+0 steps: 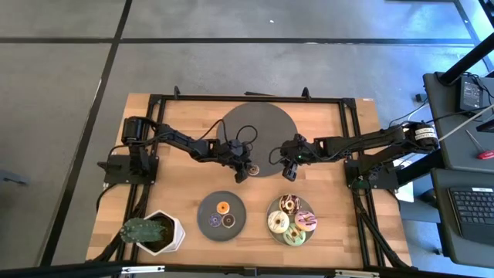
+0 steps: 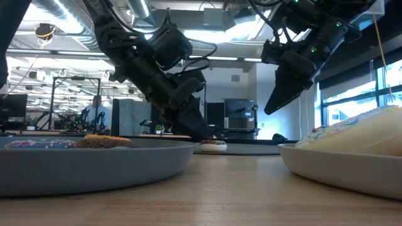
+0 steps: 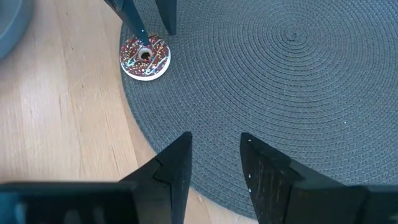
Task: Pick & Place donuts
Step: Put small brown donut on the black plate
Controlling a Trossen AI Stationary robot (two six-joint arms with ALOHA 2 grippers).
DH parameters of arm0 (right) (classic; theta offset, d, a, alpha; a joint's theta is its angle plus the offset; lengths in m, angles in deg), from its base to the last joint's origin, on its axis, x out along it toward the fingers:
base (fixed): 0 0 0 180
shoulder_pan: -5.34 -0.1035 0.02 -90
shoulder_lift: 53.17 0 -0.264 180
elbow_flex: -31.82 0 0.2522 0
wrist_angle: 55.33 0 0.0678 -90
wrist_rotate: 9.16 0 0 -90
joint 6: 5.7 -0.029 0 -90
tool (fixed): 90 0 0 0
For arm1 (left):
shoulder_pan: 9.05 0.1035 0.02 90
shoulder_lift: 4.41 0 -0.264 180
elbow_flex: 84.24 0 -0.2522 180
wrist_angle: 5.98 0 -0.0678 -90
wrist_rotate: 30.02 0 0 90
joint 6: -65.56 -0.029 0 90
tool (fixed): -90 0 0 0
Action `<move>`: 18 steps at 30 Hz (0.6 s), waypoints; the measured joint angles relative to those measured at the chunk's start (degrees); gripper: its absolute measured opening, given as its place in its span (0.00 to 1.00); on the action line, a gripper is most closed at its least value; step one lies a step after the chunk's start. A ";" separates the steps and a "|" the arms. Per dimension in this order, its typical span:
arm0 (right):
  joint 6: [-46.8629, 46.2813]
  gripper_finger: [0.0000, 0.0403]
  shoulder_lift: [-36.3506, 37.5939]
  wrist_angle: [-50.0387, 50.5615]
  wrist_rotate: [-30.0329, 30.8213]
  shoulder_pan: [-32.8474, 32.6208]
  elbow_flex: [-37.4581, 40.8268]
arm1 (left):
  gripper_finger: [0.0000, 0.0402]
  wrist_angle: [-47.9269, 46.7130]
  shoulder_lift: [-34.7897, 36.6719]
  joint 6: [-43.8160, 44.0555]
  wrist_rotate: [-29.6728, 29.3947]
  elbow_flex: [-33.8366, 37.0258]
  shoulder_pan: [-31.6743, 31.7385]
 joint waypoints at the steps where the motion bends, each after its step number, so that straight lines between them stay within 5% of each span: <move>1: 0.00 0.34 0.00 0.00 0.00 0.00 0.00 | 0.31 0.00 0.00 0.00 -0.29 0.00 -0.04; 18: 0.00 0.34 0.00 -0.18 0.00 0.00 0.00 | 0.31 0.06 0.00 0.99 -0.54 0.00 -0.48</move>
